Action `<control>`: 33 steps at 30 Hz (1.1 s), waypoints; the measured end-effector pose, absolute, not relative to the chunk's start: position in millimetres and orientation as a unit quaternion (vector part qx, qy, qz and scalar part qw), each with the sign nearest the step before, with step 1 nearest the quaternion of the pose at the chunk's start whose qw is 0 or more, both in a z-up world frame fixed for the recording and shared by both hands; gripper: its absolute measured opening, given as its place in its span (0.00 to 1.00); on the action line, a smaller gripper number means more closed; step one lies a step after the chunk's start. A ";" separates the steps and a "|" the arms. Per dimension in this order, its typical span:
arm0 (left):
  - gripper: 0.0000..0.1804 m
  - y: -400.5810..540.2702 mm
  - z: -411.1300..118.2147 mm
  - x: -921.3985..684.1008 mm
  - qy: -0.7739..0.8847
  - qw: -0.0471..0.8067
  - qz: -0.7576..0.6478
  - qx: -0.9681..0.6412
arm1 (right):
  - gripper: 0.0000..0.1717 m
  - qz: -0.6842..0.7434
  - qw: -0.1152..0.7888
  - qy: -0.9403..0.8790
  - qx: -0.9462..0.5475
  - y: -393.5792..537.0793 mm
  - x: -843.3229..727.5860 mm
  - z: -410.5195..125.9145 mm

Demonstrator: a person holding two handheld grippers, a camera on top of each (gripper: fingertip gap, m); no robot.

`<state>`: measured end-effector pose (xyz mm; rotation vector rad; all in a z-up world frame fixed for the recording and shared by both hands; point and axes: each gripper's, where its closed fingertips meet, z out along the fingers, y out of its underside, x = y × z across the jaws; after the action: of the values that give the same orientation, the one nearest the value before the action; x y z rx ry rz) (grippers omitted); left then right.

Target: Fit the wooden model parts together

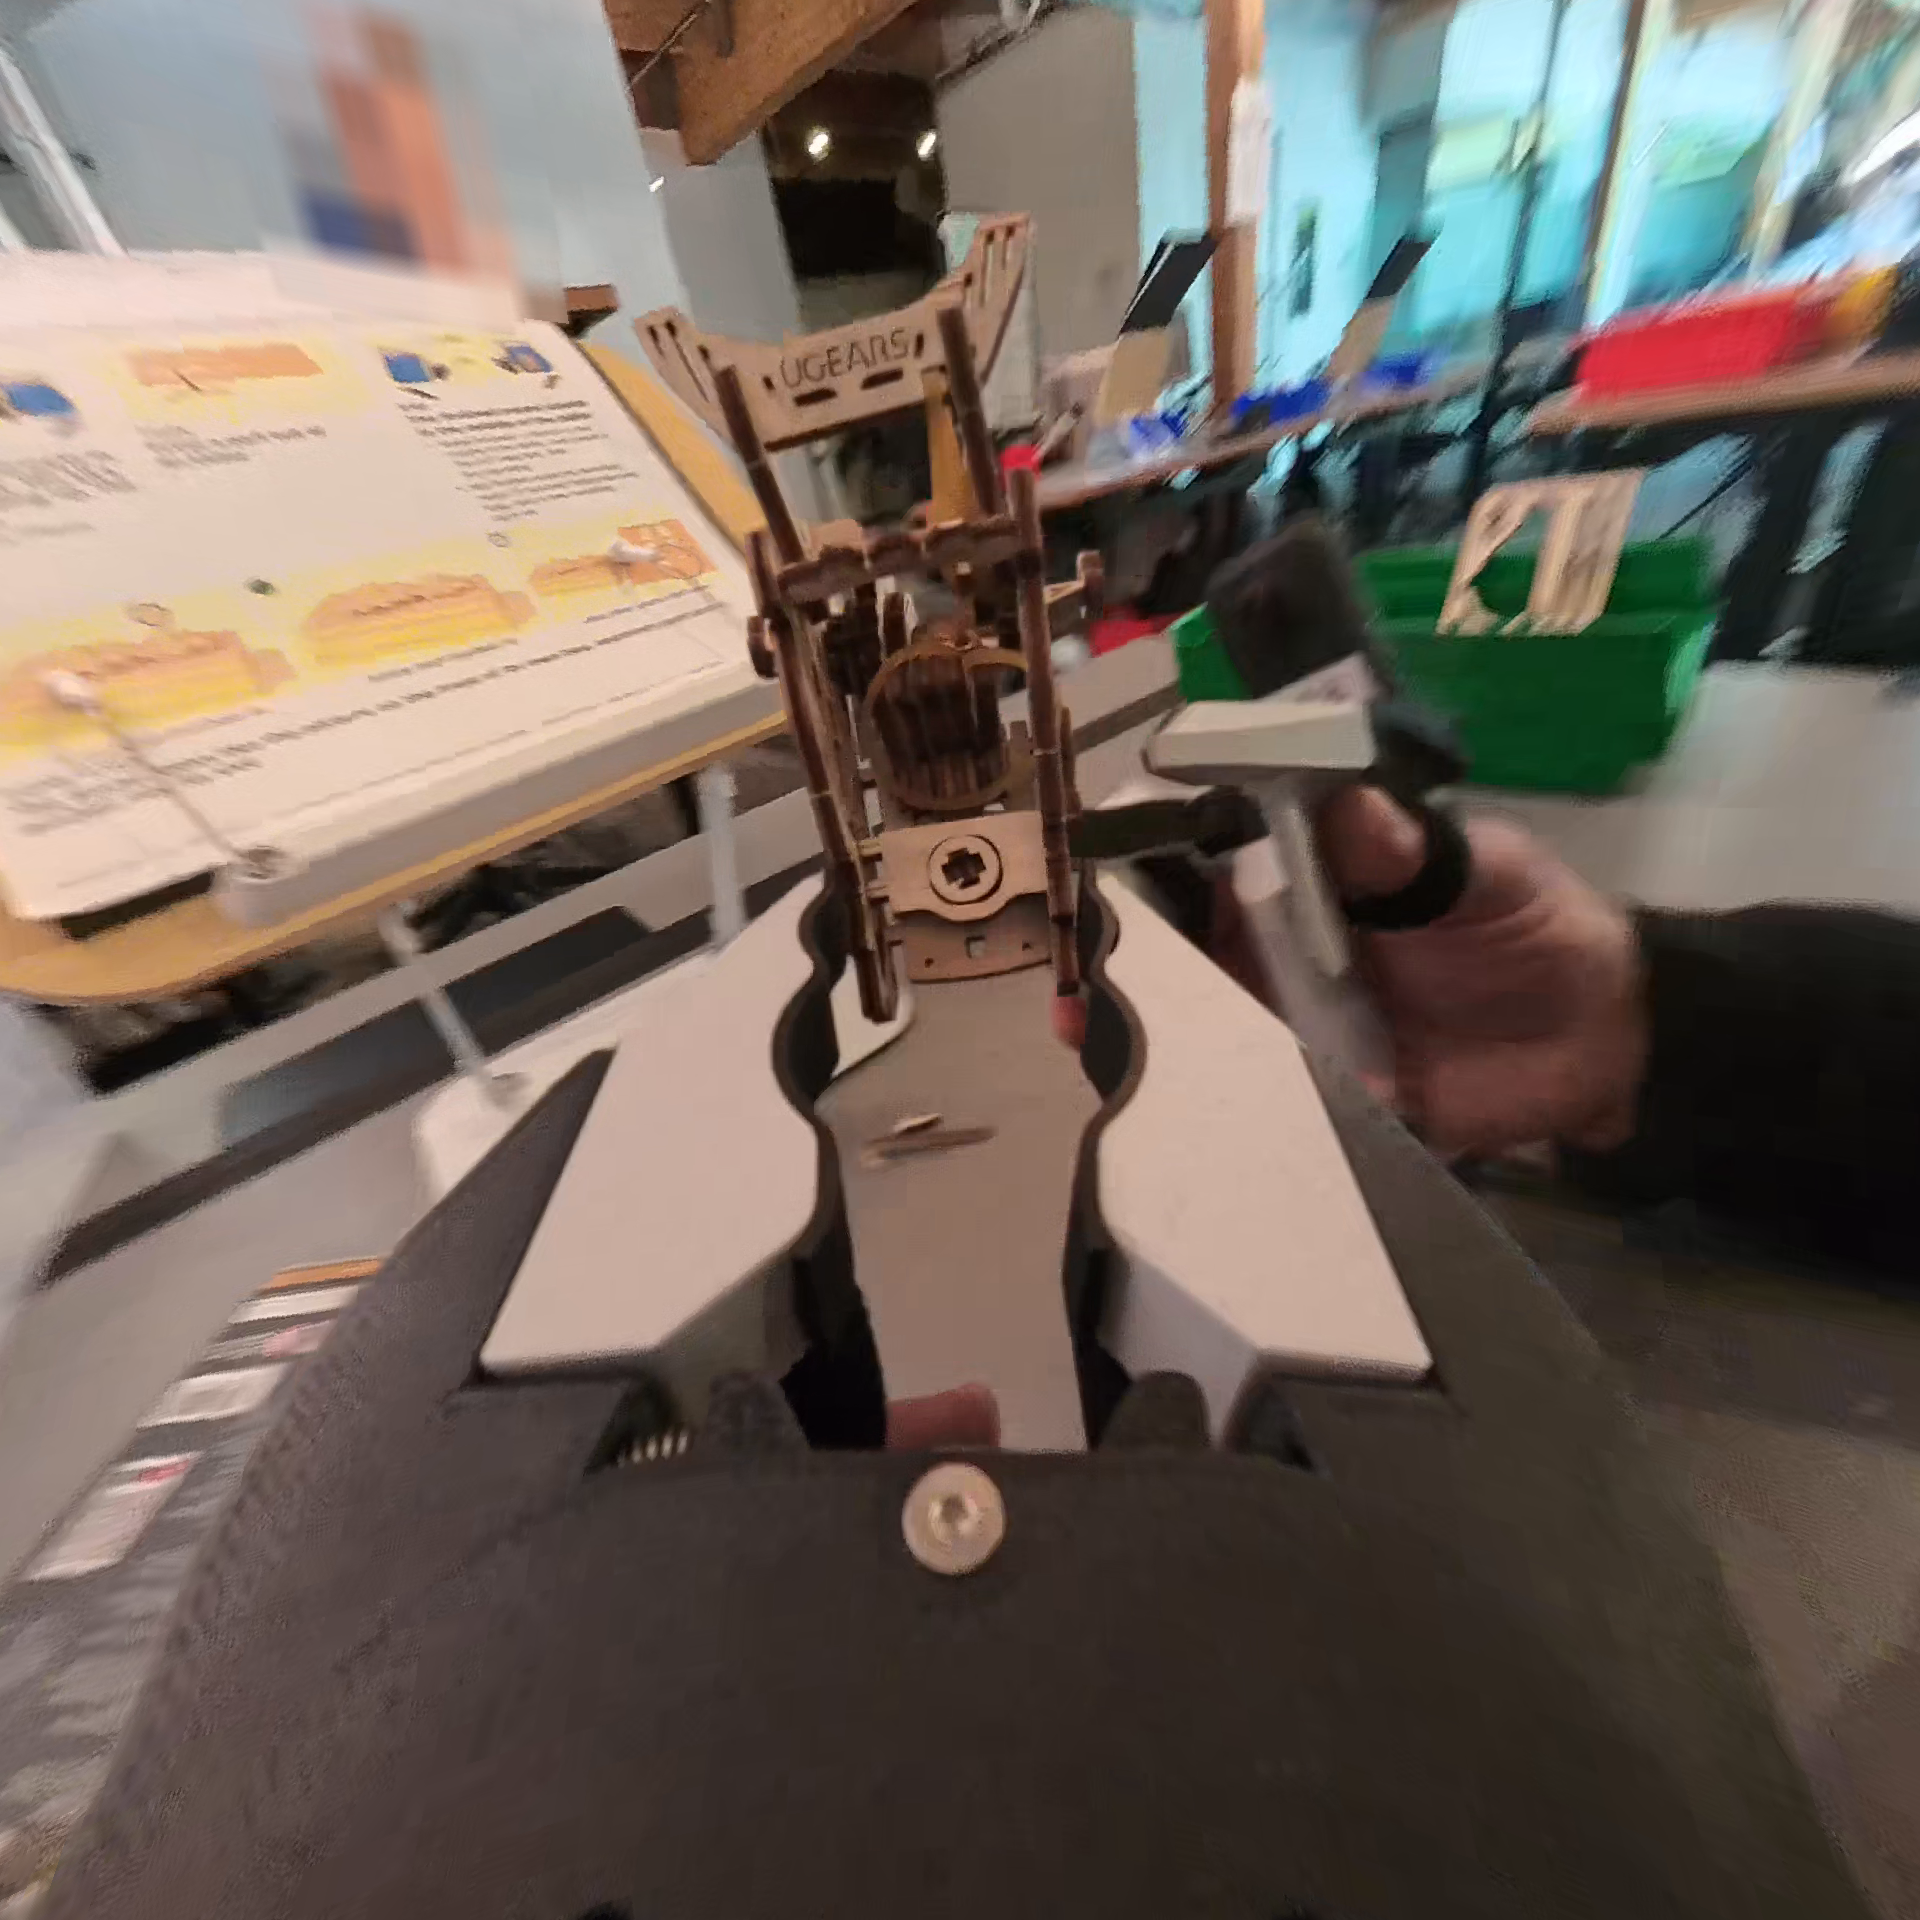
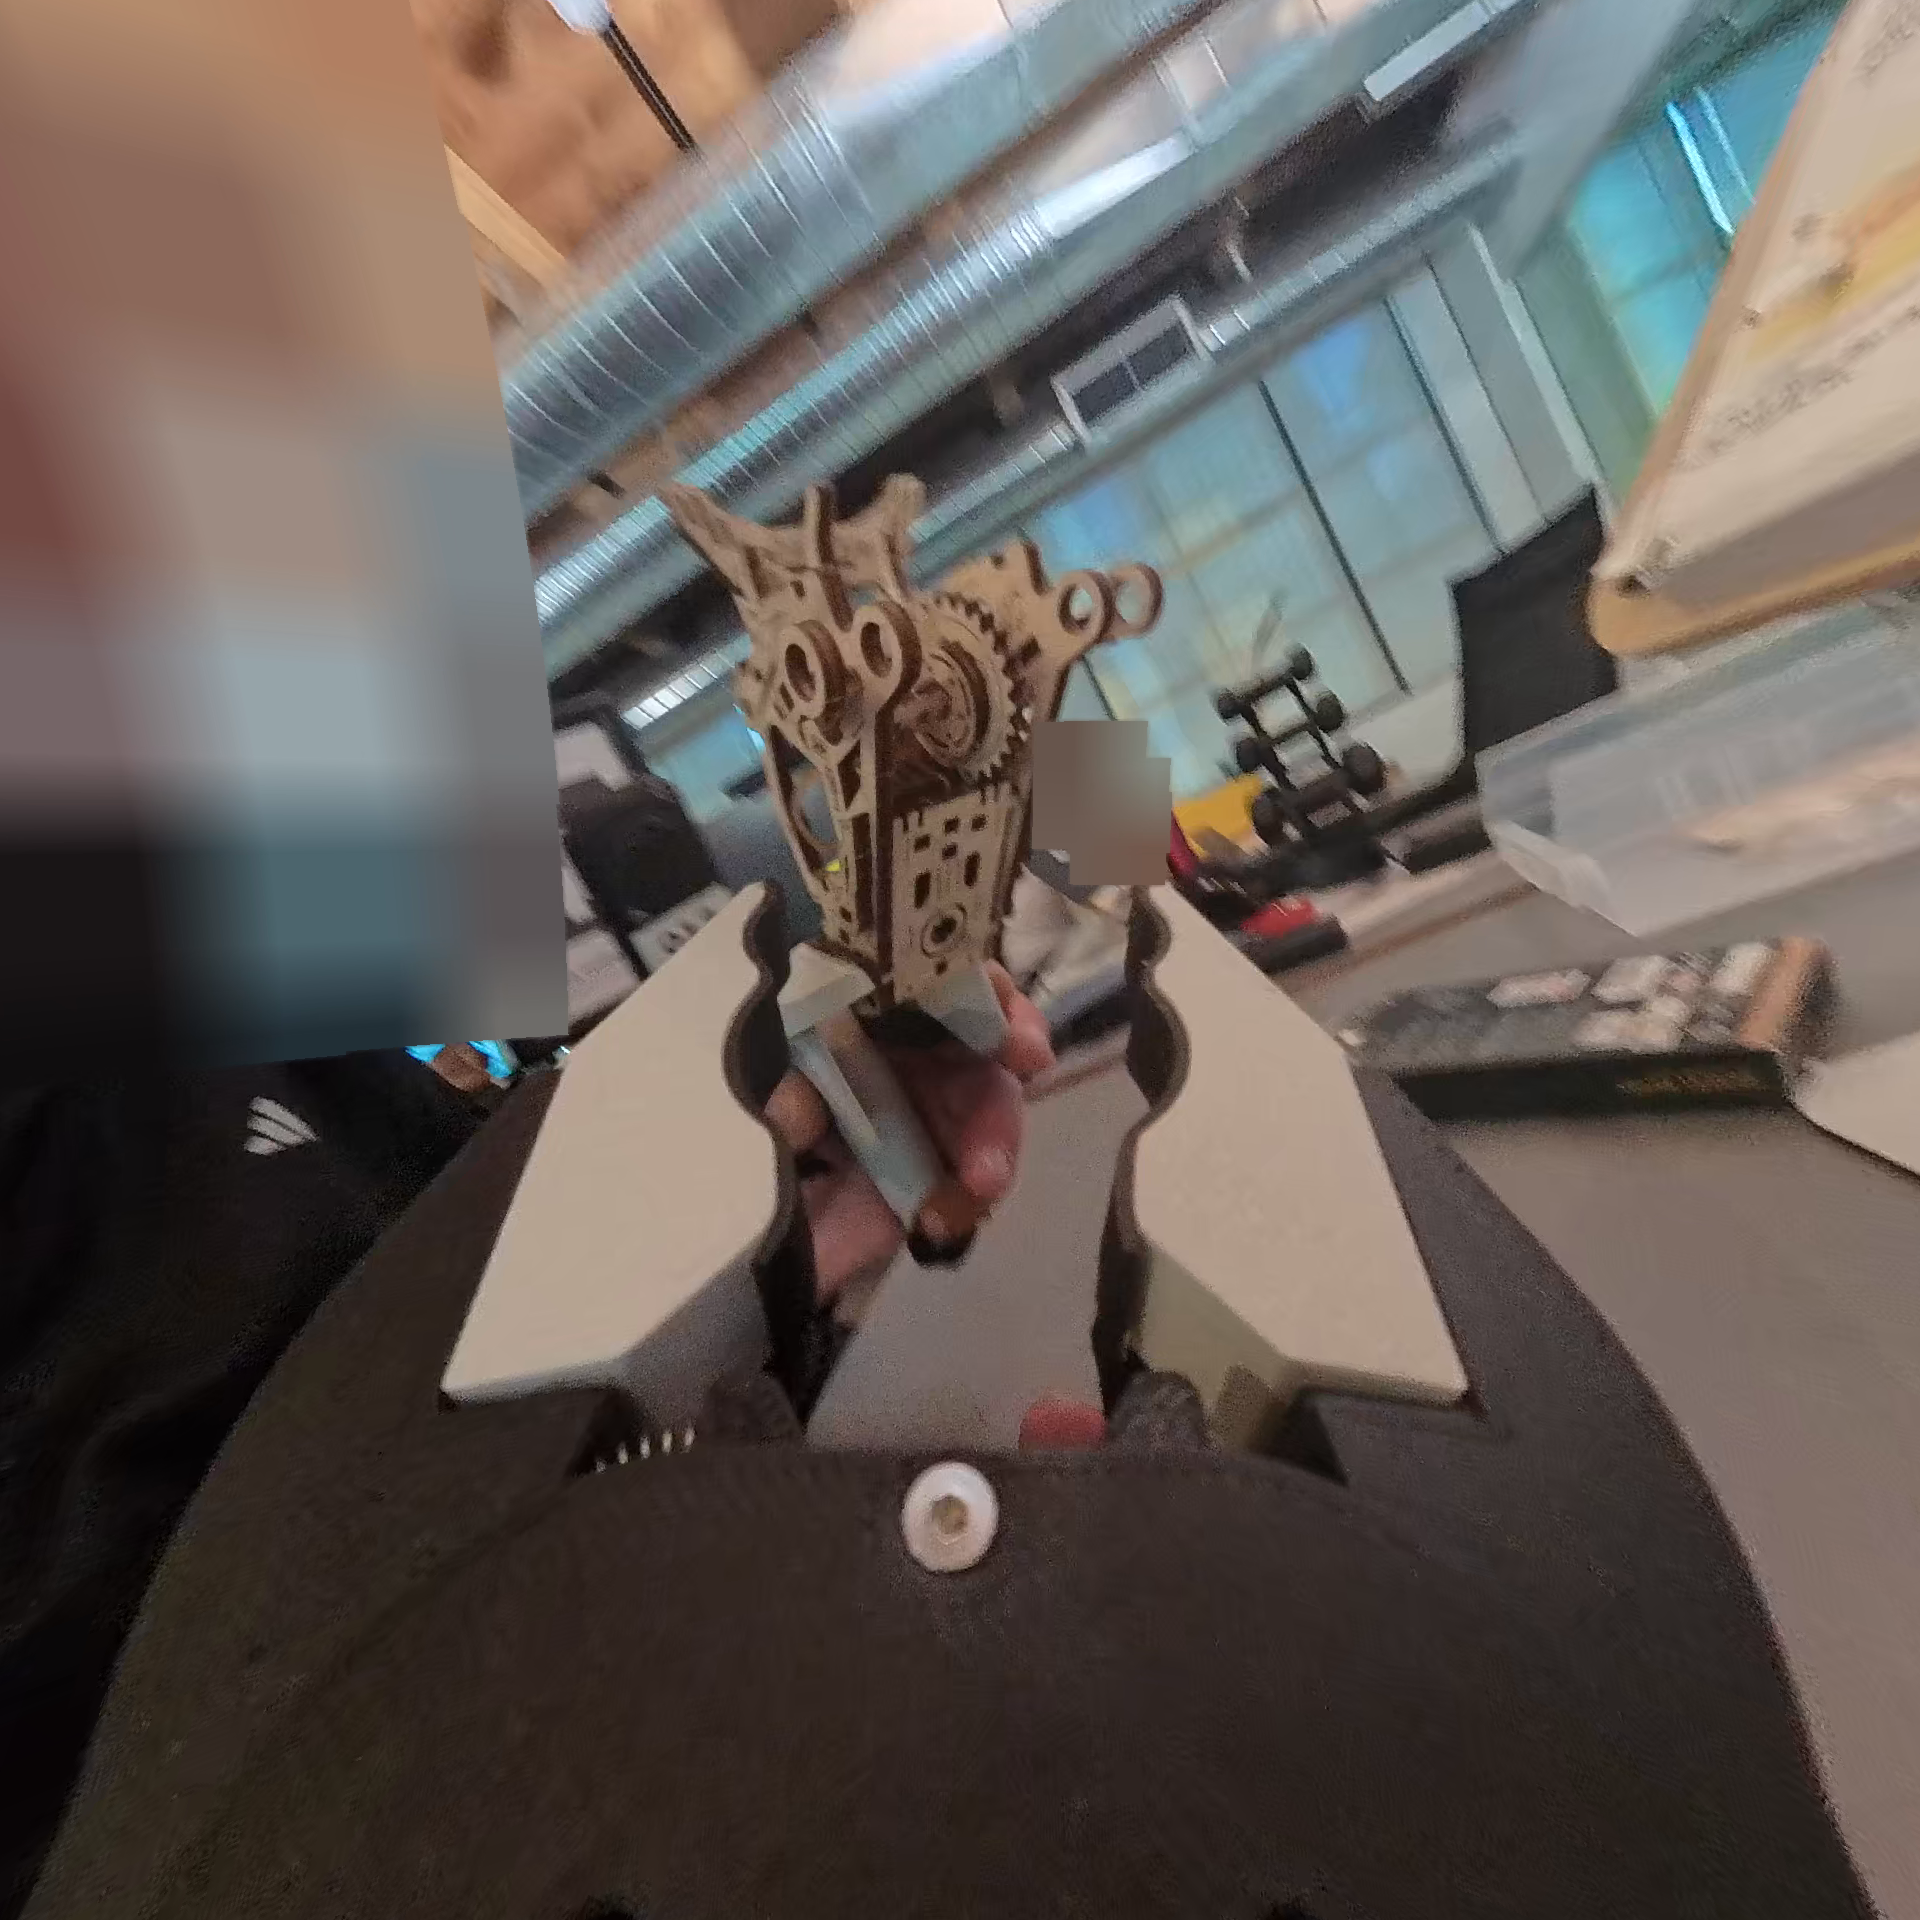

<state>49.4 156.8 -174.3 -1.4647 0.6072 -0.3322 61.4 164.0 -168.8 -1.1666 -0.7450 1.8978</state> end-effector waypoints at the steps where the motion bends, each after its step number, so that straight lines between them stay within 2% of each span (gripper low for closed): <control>1: 0.23 158.9 -177.0 44.3 0.280 0.688 -0.108 -0.660 | 0.38 0.722 0.389 -0.308 -0.482 163.7 55.7 -174.8; 4: 0.23 164.2 -187.7 34.1 0.311 0.678 0.010 -0.666 | 0.42 0.671 0.384 -0.335 -0.538 158.0 35.9 -186.3; 8: 0.23 171.5 -203.6 23.0 0.329 0.651 0.102 -0.677 | 0.38 0.619 0.386 -0.312 -0.608 163.3 19.5 -200.8; 12: 0.23 176.3 -221.7 19.0 0.343 0.626 0.150 -0.684 | 0.29 0.591 0.381 -0.281 -0.653 174.0 11.3 -219.2; 14: 0.23 177.6 -229.2 18.9 0.345 0.623 0.158 -0.684 | 0.23 0.584 0.382 -0.273 -0.662 177.5 8.6 -225.1; 26: 0.23 181.8 -231.8 13.7 0.328 0.637 0.179 -0.674 | 0.21 0.599 0.390 -0.249 -0.654 182.0 2.1 -227.3; 33: 0.23 189.4 -242.2 14.8 0.300 0.644 0.119 -0.694 | 0.21 0.586 0.387 -0.233 -0.672 191.3 1.6 -236.5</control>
<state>14.8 189.4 -242.2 -1.5798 0.6833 0.2711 1.6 191.3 -236.5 -1.7109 -0.5934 1.4912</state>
